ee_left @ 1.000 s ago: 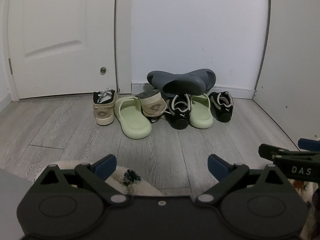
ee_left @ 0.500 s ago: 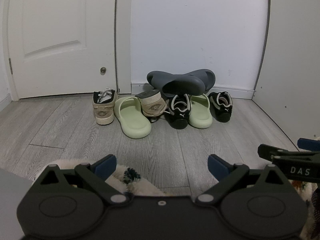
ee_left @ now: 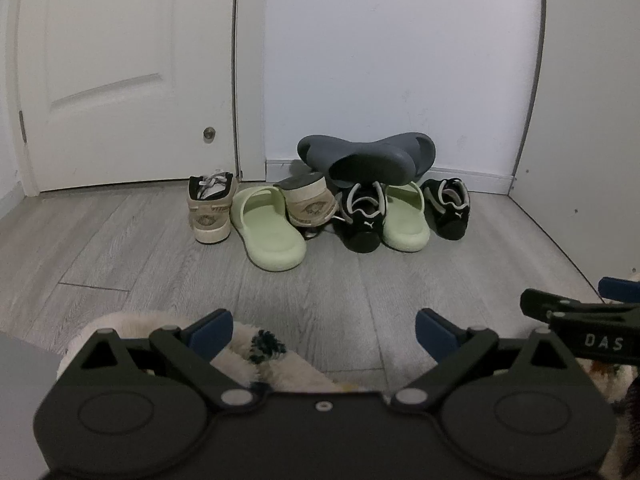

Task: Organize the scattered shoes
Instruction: 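Reach the left tool into the pile and grip a pale green slide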

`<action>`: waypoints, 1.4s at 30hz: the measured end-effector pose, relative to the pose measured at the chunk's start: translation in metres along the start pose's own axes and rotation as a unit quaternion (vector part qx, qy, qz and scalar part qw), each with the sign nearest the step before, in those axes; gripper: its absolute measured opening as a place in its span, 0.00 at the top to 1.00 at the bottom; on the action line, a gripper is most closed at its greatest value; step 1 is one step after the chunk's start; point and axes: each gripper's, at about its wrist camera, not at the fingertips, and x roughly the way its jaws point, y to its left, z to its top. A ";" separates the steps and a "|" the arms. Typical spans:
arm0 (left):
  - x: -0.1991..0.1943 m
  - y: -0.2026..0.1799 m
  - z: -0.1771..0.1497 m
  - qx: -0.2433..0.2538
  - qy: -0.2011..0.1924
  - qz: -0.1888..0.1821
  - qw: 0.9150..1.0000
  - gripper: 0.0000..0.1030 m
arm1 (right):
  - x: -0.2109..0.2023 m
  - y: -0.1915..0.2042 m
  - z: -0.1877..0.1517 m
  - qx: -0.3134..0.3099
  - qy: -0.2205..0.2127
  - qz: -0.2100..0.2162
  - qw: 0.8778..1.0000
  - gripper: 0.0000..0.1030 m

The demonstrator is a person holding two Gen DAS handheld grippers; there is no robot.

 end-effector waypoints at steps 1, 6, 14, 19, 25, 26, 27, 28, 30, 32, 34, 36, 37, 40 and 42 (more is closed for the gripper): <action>0.003 0.002 0.001 0.002 -0.002 0.000 1.000 0.04 | 0.004 0.000 0.002 -0.005 -0.001 0.001 1.000 0.00; 0.024 0.014 0.028 -0.008 -0.037 -0.006 0.999 0.04 | 0.024 0.001 0.032 -0.038 -0.039 0.000 0.999 0.00; 0.104 0.031 0.077 -0.022 -0.091 -0.006 0.996 0.05 | 0.065 0.000 0.110 -0.028 -0.129 0.018 0.991 0.00; 0.182 0.043 0.083 -0.041 -0.068 -0.017 0.997 0.17 | 0.111 -0.004 0.132 -0.001 -0.121 0.054 0.991 0.00; 0.256 0.068 0.061 -0.103 0.002 -0.012 0.995 0.21 | 0.185 -0.027 0.101 0.067 -0.069 0.058 0.994 0.00; 0.262 0.071 0.061 -0.107 0.007 -0.006 0.994 0.21 | 0.200 -0.032 0.090 0.066 -0.051 0.050 0.995 0.00; 0.264 0.073 0.060 -0.112 0.004 -0.006 0.994 0.21 | 0.208 -0.033 0.084 0.054 -0.042 0.043 0.997 0.00; 0.265 0.075 0.060 -0.117 0.001 -0.007 0.993 0.21 | 0.215 -0.032 0.078 0.034 -0.037 0.034 0.998 0.00; 0.265 0.077 0.058 -0.122 -0.005 -0.014 0.992 0.21 | 0.227 -0.030 0.068 0.001 -0.027 0.017 0.999 0.00; 0.267 0.077 0.056 -0.118 -0.006 -0.011 0.993 0.24 | 0.233 -0.030 0.063 -0.001 -0.016 0.012 1.000 0.00; 0.270 0.076 0.056 -0.109 -0.010 0.011 0.994 0.32 | 0.236 -0.034 0.063 0.029 0.000 0.031 0.999 0.00; 0.271 0.082 0.057 -0.124 -0.021 0.043 0.991 0.38 | 0.237 -0.038 0.063 0.059 0.011 0.057 0.997 0.00; 0.274 0.086 0.059 -0.138 -0.025 0.063 0.988 0.44 | 0.236 -0.039 0.062 0.065 0.013 0.063 0.996 0.00; 0.281 0.100 0.063 -0.171 -0.033 0.112 0.978 0.49 | 0.232 -0.037 0.059 0.046 0.007 0.049 0.998 0.00; 0.282 0.108 0.064 -0.186 -0.033 0.129 0.974 0.52 | 0.231 -0.035 0.059 0.040 0.005 0.046 0.998 0.00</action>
